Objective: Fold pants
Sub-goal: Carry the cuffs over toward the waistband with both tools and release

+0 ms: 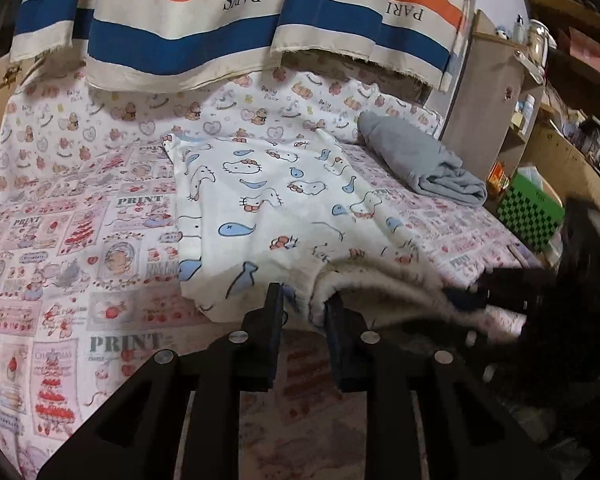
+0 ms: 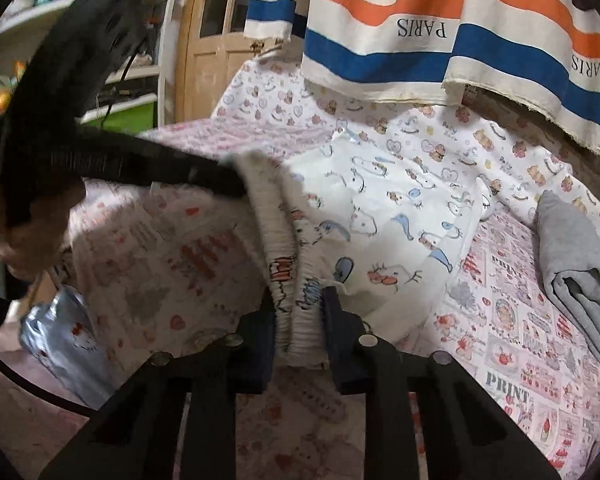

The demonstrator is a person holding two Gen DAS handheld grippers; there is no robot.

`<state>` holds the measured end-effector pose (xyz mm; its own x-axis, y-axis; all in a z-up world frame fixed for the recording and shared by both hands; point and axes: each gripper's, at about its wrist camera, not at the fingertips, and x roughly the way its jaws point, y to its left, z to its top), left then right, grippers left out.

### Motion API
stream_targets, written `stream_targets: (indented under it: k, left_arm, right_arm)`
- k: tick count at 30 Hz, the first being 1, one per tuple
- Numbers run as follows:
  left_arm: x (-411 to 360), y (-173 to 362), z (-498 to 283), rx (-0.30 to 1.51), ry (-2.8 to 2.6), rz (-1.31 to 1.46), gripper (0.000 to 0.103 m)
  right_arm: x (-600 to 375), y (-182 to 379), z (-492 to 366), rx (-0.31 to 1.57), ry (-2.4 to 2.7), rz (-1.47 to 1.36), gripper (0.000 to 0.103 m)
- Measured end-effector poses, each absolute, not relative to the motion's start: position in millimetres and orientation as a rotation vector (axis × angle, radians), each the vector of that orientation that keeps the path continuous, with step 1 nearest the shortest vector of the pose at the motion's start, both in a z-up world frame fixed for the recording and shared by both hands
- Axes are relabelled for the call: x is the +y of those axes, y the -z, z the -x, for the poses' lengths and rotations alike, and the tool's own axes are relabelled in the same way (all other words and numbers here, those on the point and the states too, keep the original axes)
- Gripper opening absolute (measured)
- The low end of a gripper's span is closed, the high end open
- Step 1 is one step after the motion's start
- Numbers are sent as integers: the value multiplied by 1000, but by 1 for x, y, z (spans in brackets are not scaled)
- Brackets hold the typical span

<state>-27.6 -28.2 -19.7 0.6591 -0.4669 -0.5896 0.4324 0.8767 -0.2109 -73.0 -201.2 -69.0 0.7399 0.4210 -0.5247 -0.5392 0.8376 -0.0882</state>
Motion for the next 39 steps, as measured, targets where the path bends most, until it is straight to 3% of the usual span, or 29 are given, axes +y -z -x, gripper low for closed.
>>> stream_targets:
  k: [4,8,12,20,22,24,26,39]
  left_arm:
    - [-21,16,35,658,529,63,28]
    - [-13,5,48,580,526,34,56]
    - [-12,-1,52,545,577,-44,71]
    - [-33,10,2,644,633,-208,74]
    - [-37,12,-12,669,652,-211,67]
    - [-41,13,-25,695,671,-202,31]
    - [-45,12,-33,708,684,-207,13]
    - [-54,1,-99,733,603,-198,11]
  right_arm:
    - [-205,61,65,506,-546,218,20]
    - [-207,48,58,475,-533,219,19]
    - [-213,36,47,461,-557,199,19]
    - [-226,22,15,489,-667,146,19]
    - [-227,19,9,486,-677,142,19]
    - [-228,17,4,484,-676,140,19]
    - [-229,15,-1,481,-671,140,19]
    - [-238,2,-74,497,-585,105,19]
